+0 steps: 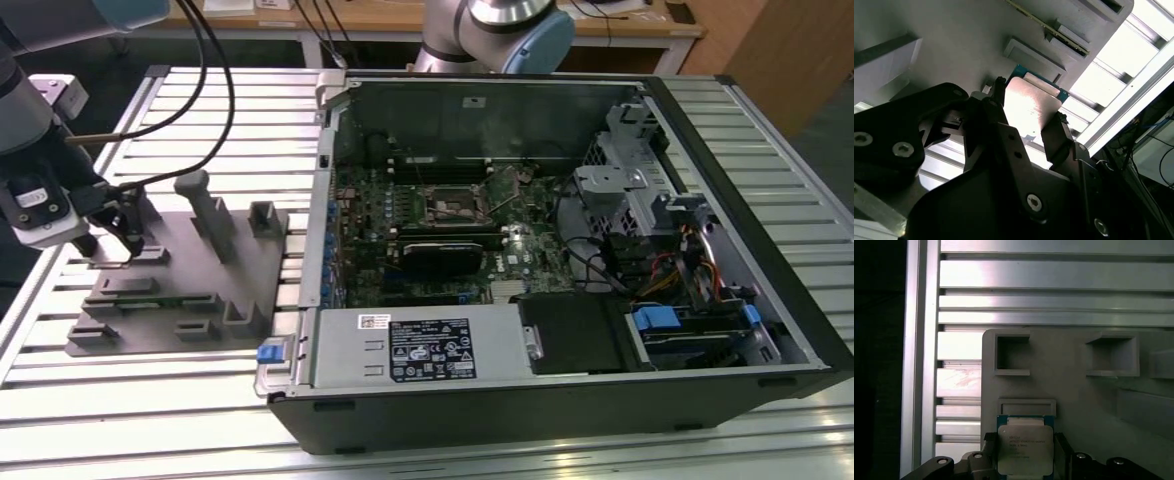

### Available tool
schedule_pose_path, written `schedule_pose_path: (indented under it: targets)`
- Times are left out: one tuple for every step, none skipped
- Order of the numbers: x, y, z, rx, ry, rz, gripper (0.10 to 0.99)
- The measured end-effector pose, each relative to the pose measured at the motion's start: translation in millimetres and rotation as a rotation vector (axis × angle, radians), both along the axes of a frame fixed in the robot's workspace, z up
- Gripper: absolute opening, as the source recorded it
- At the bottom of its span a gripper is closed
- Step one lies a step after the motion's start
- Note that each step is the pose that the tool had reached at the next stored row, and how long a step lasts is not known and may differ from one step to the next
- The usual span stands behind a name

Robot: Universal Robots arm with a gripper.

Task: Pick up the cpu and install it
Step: 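Pick up the cpu and move it towards the insertion slot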

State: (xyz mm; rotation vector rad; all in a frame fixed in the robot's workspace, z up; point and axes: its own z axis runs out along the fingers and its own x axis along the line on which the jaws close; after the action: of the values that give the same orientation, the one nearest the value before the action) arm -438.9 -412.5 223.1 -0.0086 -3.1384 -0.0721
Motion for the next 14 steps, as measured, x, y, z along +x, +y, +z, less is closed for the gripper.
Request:
schedule_pose_path:
  targets:
    - [0.0, 0.0, 0.2, 0.000, -0.0001, 0.000, 0.541]
    - [0.0, 0.0, 0.5, 0.000, 0.0000, 0.000, 0.541]
    - [0.0, 0.0, 0.8, 0.000, 0.0000, 0.000, 0.541]
    - [0.0, 0.0, 1.0, 0.000, 0.0001, 0.000, 0.541]
    - [0.0, 0.0, 1.3, 0.000, 0.0000, 0.000, 0.541]
    - [0.0, 0.0, 1.6, 0.000, 0.0000, 0.000, 0.541]
    - [0.0, 0.0, 2.0, 0.000, 0.0001, 0.000, 0.541]
    - [0.0, 0.0, 2.4, 0.000, 0.0002, 0.000, 0.541]
    - [0.0, 0.0, 2.9, 0.000, 0.0002, 0.000, 0.541]
    - [0.0, 0.0, 3.3, 0.000, 0.0001, 0.000, 0.541]
    - [0.0, 0.0, 3.8, 0.000, 0.0001, 0.000, 0.541]
    - [0.0, 0.0, 4.2, 0.000, 0.0000, 0.000, 0.541]
    - [0.0, 0.0, 4.6, 0.000, 0.0000, 0.000, 0.541]
    - [0.0, 0.0, 5.1, 0.000, 0.0000, 0.000, 0.541]
